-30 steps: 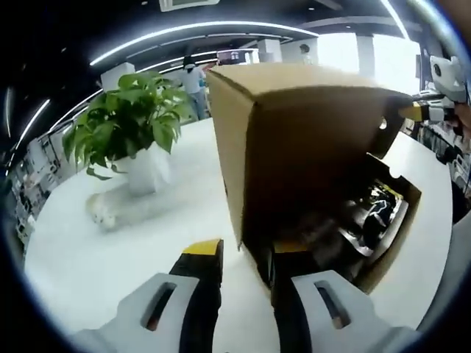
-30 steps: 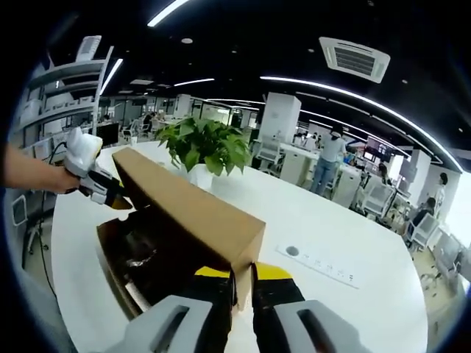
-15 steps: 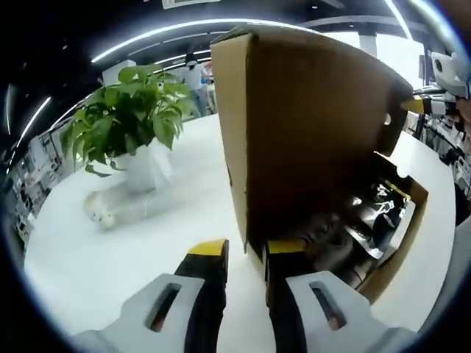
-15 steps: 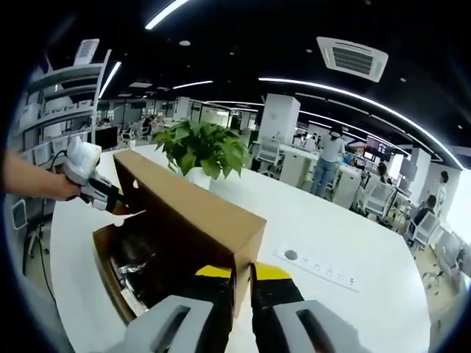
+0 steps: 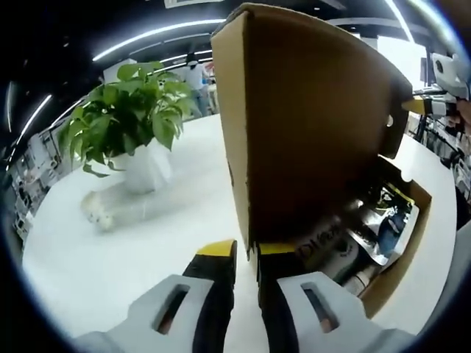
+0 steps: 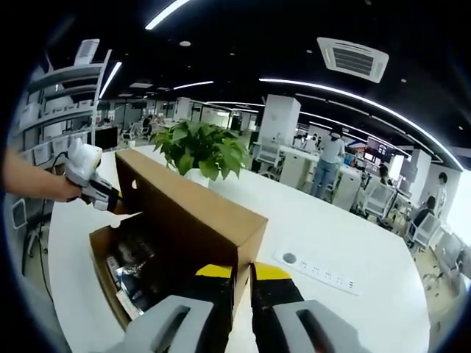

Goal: Operate the shoe box by opening the lid, removing the specified soft item, and placing it in the target area until the item is outside and the box remains undamaged.

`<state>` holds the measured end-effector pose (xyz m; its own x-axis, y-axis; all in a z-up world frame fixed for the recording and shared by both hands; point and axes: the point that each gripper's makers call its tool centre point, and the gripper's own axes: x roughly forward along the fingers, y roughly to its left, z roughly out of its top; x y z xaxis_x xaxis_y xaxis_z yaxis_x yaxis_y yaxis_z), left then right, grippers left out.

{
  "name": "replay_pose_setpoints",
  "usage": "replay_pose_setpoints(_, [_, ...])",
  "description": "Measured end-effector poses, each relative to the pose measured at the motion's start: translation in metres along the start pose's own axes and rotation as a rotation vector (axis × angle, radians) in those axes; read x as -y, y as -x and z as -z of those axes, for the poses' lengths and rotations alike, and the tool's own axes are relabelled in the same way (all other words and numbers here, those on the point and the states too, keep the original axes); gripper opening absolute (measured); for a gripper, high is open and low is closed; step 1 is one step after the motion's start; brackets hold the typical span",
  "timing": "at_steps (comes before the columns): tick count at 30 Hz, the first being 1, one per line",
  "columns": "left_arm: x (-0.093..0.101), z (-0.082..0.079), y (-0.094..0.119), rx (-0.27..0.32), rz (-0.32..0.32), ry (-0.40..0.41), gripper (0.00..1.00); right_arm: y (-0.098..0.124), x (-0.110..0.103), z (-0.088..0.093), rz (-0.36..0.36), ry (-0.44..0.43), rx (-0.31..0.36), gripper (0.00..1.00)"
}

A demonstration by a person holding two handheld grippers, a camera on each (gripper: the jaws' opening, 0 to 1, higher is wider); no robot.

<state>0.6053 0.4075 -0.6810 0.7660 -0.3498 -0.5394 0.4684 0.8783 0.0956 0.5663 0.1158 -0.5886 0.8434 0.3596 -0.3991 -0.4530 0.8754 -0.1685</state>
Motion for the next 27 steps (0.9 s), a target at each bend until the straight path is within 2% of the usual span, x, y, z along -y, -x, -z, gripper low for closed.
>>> replay_pose_setpoints(3, [0.0009,-0.0004,-0.0001,0.001,0.001,-0.007,0.03,-0.0010,0.0011,-0.0005,-0.001,-0.005,0.003,0.02])
replay_pose_setpoints(27, [-0.0046,-0.0023,-0.0011,0.005,-0.012,-0.017,0.02,-0.0092,0.0052,-0.0034,-0.007,-0.029,0.009,0.03])
